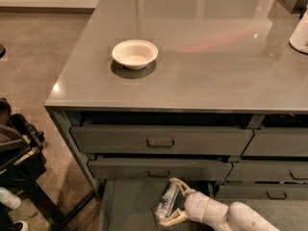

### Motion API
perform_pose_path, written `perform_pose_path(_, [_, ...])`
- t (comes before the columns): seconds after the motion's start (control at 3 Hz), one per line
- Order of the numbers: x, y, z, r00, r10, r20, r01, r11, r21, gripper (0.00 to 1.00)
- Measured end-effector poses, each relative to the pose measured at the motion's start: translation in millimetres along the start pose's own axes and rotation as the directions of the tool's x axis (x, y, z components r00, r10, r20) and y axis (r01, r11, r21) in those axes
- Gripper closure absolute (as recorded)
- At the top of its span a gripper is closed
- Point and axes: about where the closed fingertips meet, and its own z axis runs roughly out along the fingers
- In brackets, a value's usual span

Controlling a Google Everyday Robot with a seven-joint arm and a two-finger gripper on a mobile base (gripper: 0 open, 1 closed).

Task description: Pick redbull can from bottom drawer and place on counter

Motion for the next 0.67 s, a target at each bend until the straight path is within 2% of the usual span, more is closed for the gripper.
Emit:
perform_pose_path(0.33, [-55.8,-16.9,-17.8,0.995,-0.094,0.019,0.094,0.9948,0.040,1.00])
perform_pose_path(0.67, [-55.8,-16.9,-17.8,0.995,-0.094,0.019,0.094,0.9948,0.040,1.00])
